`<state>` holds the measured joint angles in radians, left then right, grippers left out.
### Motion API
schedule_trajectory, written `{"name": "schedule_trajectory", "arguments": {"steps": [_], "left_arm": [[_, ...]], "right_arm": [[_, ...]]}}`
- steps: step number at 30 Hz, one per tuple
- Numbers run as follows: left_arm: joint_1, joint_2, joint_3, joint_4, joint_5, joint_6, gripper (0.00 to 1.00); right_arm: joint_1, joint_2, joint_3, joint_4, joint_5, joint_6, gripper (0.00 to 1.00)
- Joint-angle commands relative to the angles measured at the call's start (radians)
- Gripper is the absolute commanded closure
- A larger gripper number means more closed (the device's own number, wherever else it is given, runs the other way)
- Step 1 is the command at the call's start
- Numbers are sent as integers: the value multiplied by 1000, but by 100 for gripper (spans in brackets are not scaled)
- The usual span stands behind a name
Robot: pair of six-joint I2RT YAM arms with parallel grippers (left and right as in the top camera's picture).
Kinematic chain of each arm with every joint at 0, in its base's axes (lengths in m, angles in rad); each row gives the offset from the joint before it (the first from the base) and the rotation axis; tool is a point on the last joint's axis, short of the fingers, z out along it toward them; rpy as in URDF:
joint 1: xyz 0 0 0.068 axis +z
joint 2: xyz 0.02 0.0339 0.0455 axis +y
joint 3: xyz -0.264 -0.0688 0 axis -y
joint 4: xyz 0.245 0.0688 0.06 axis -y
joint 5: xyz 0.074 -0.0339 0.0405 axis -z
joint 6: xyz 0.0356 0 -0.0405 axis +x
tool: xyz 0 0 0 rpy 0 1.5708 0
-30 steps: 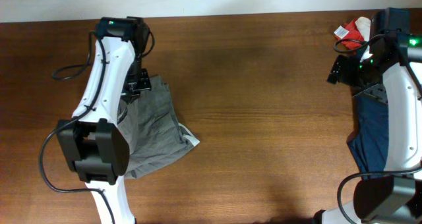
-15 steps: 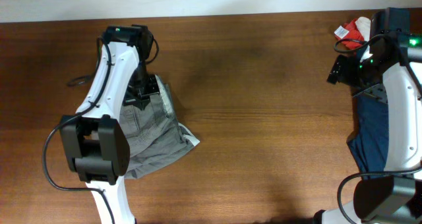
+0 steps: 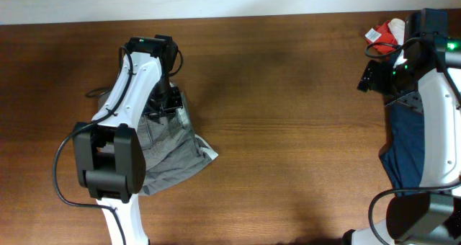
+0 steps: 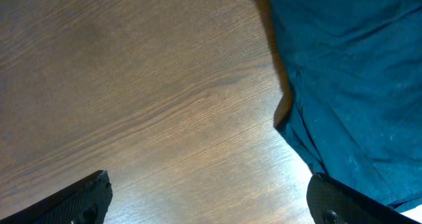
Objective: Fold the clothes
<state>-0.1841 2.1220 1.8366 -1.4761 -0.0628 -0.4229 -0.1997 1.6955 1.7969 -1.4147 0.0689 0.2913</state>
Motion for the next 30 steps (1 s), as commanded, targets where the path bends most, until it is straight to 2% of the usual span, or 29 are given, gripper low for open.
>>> {"name": "schedule_trajectory", "arguments": {"steps": [1,3,8,14,20,25,26,30], "left_arm": [[-3,-3,-22,-22,-28,1,4],[-14,-3,-36,-21,-28,6,4],[-88,-3,-37,7,-28,130,4],[-175,-3,-37,13,-32,134,3],[-161,-3,-89,14,-60,127,3],[-158,-3,-211,89,-47,126,11],[-158,-3,-211,93,-51,126,16],[-158,-4,-156,89,-65,126,17]], "right_arm": [[-4,1,-2,-3,2,2,2],[-4,1,-2,-3,2,2,2],[-4,1,-2,-3,2,2,2],[-4,1,-2,-3,2,2,2],[-4,1,-2,-3,2,2,2],[-4,1,-2,-3,2,2,2],[-4,1,-2,-3,2,2,2],[-4,1,-2,-3,2,2,2]]}}
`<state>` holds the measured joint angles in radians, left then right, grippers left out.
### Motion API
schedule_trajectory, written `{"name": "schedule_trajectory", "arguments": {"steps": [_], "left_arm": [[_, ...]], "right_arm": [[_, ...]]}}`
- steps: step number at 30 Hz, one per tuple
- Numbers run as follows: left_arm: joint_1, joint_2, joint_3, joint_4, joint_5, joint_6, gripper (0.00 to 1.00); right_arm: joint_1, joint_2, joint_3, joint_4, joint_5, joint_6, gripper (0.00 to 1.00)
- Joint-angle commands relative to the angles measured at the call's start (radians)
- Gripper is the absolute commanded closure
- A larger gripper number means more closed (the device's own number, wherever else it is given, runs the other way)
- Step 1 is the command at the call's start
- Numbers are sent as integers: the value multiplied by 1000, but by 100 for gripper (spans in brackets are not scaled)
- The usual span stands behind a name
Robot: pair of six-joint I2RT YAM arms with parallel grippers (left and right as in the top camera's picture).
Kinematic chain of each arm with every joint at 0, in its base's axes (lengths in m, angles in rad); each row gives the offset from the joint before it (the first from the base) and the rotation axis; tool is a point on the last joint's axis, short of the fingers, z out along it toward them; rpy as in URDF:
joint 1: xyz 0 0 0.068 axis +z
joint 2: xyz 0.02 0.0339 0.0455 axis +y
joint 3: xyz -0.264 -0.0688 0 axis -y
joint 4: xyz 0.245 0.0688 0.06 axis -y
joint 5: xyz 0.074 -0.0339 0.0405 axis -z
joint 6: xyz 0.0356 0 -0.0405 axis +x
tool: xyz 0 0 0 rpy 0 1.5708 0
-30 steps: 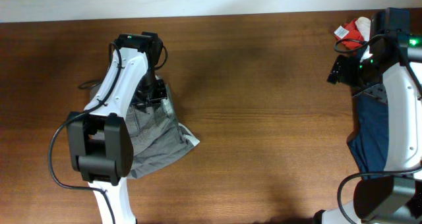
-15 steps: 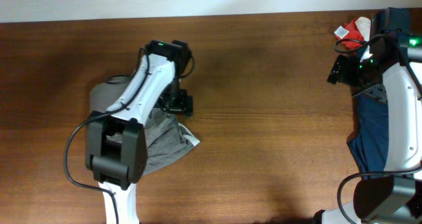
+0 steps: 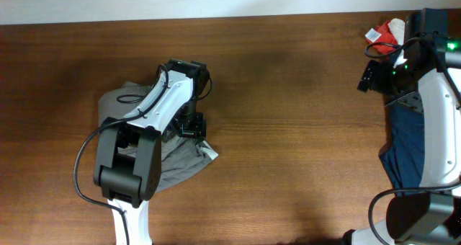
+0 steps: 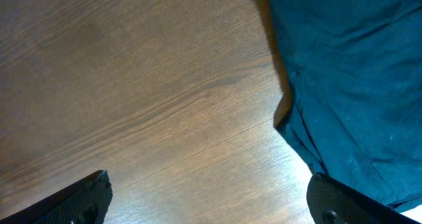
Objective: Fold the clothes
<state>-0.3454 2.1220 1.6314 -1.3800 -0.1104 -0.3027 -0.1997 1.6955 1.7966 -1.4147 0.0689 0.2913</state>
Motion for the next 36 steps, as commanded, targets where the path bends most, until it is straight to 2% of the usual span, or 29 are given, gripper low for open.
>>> {"name": "schedule_trajectory", "arguments": {"steps": [1,8,17,21,25,27,28,29,30,36], "left_arm": [[3,-4,66,-18,-17,6,17],[3,-3,154,-61,-17,5,17],[3,-3,38,3,-18,6,23],[3,-3,40,3,-25,13,27],[3,-3,41,2,-43,13,57],[3,-3,41,3,-44,13,61],[3,-3,41,3,-44,13,72],[3,-3,41,3,-44,13,91],[3,-3,41,3,-44,13,99],[2,-3,143,-114,-70,3,99]], "right_arm": [[-4,1,-2,-3,2,2,1],[-4,1,-2,-3,2,2,2],[-4,1,-2,-3,2,2,2],[-4,1,-2,-3,2,2,2],[-4,1,-2,-3,2,2,2],[-4,1,-2,-3,2,2,2],[-4,1,-2,-3,2,2,2],[-4,1,-2,-3,2,2,2],[-4,1,-2,-3,2,2,2],[-4,1,-2,-3,2,2,2]]}}
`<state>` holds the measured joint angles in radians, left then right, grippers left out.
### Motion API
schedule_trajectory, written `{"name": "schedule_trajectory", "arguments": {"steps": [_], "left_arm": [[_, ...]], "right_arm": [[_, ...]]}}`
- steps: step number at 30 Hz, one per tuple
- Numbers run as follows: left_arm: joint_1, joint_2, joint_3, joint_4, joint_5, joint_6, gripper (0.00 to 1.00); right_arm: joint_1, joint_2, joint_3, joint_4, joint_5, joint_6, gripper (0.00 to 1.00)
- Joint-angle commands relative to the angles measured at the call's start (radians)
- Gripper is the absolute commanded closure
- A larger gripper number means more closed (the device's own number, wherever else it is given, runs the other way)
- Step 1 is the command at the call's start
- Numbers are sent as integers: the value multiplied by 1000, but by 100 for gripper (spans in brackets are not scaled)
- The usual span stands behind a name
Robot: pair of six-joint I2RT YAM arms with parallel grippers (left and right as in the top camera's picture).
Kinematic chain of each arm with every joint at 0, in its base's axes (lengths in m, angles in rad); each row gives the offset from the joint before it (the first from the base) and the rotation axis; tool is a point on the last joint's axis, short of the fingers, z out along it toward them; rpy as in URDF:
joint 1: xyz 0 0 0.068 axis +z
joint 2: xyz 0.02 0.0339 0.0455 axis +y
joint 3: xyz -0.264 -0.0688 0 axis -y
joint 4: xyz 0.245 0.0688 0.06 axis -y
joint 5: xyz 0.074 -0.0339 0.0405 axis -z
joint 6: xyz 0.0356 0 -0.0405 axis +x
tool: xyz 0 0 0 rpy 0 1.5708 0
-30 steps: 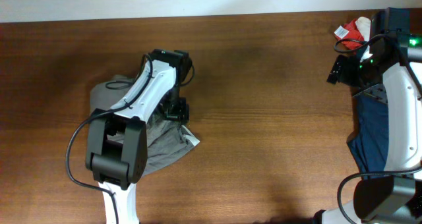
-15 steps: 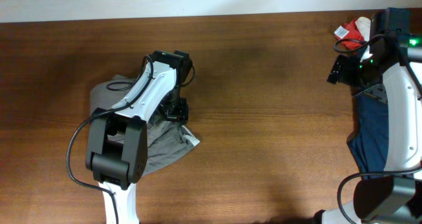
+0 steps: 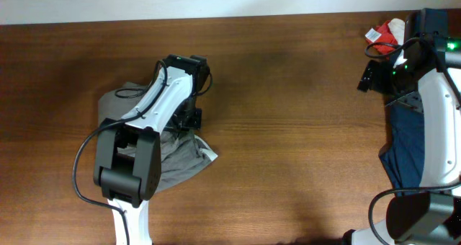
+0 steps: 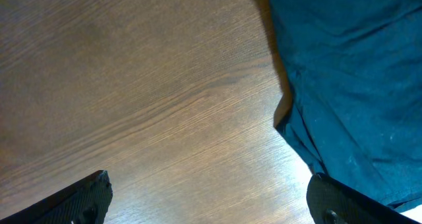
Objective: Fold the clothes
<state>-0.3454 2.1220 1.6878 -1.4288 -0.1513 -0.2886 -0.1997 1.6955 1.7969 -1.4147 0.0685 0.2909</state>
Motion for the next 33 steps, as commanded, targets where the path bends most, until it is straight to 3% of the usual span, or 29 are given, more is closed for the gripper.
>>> {"name": "schedule_trajectory", "arguments": {"steps": [1,7,18,20,21,22,23,27,31,33], "left_arm": [[0,-3,134,-111,-29,-13,99],[-6,-3,233,-253,29,-62,99],[-19,-3,19,-204,70,-63,98],[-19,-3,-29,-177,70,-62,83],[-19,-3,-45,-166,70,-62,60],[-19,-3,-58,-155,69,-62,14],[-19,-3,-60,-153,69,-62,1],[-18,-3,-18,-168,71,-62,1],[-19,-3,140,-245,83,-61,4],[-19,-3,231,-248,59,-54,25]], "right_arm": [[-4,1,-2,-3,3,2,2],[-4,1,-2,-3,3,2,2],[-4,1,-2,-3,3,2,2],[-4,1,-2,-3,3,2,2],[-4,1,-2,-3,3,3,2],[-4,1,-2,-3,3,2,2],[-4,1,-2,-3,3,2,2],[-4,1,-2,-3,3,2,1],[-4,1,-2,-3,3,2,2],[-4,1,-2,-3,3,2,2]]}}
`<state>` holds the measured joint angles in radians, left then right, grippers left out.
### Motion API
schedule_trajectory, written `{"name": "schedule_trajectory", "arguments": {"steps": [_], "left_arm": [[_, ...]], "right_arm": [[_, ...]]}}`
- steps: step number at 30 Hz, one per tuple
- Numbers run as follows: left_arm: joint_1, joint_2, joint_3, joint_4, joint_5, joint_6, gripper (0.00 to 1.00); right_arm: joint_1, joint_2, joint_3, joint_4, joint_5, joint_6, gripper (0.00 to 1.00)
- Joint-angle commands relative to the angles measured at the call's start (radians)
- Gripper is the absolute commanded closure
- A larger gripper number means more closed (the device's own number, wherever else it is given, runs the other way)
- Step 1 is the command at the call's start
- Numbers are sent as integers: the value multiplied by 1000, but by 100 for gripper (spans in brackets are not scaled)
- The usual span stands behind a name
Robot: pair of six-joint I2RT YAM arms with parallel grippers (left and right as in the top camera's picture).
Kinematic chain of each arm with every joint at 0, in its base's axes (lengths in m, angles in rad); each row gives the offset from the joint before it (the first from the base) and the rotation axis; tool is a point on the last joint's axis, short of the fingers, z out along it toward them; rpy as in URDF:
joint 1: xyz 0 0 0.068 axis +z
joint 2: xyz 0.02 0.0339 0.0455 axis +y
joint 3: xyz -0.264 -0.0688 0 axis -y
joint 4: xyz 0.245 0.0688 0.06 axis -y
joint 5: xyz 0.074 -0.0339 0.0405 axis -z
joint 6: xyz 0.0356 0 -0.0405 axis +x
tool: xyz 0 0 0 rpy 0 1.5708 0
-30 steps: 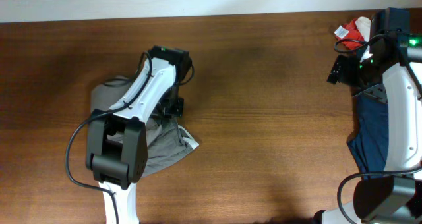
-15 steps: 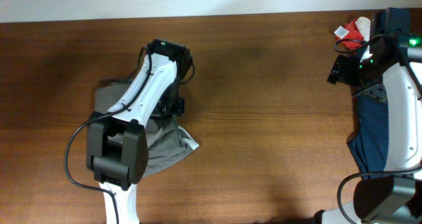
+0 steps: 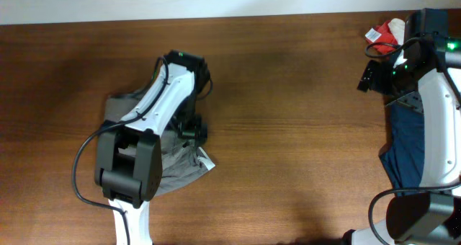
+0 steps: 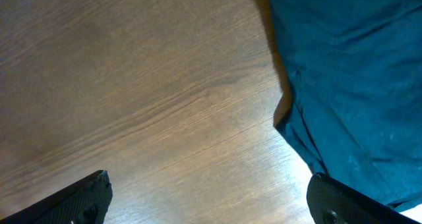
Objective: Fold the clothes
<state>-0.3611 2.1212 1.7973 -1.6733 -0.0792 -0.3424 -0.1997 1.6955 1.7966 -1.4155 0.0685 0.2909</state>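
A crumpled grey garment (image 3: 169, 166) lies at the table's left, its white tag (image 3: 204, 158) at the right corner. My left gripper (image 3: 191, 130) is down on the garment's right part, and its dark fingers look shut on the cloth. At the far right, a dark blue garment (image 3: 403, 148) lies under my right arm; it also fills the right side of the right wrist view (image 4: 343, 72). My right gripper (image 4: 211, 201) hangs open over bare wood beside the blue garment, holding nothing.
A red and white cloth (image 3: 389, 32) sits at the back right corner. Bare brown table (image 3: 295, 130) stretches between the two garments. The left arm's cable loops over the grey garment's upper part.
My left gripper has shifted slightly toward the table's front, and the grey garment's edge and tag have shifted with it. The right arm and the blue garment are unchanged.
My left gripper was first over the upper middle of the grey garment. Then it stood further right, near the garment's right edge, and grey cloth showed at the upper left. It stayed there, and now it sits slightly nearer the front. The right arm never moved.
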Motion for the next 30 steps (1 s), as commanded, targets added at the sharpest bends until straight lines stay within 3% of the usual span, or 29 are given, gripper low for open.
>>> {"name": "schedule_trajectory", "arguments": {"steps": [1,2,4,5,19,24,30], "left_arm": [[-3,-3,140,4,-39,-1,38],[-3,-3,145,19,-68,-1,50],[-3,-3,124,51,-75,-7,89],[-3,-3,96,69,-69,-10,99],[-18,-3,-491,423,270,-8,99],[-30,-7,-452,370,271,-8,99],[-30,-48,-184,217,198,15,99]], "right_arm": [[-4,1,-2,-2,3,2,2],[-4,1,-2,-3,3,2,2],[-4,1,-2,-2,3,2,2],[-4,1,-2,-3,3,2,2],[-4,1,-2,-3,3,2,2],[-4,1,-2,-3,3,2,2],[-4,1,-2,-3,3,2,2]]}}
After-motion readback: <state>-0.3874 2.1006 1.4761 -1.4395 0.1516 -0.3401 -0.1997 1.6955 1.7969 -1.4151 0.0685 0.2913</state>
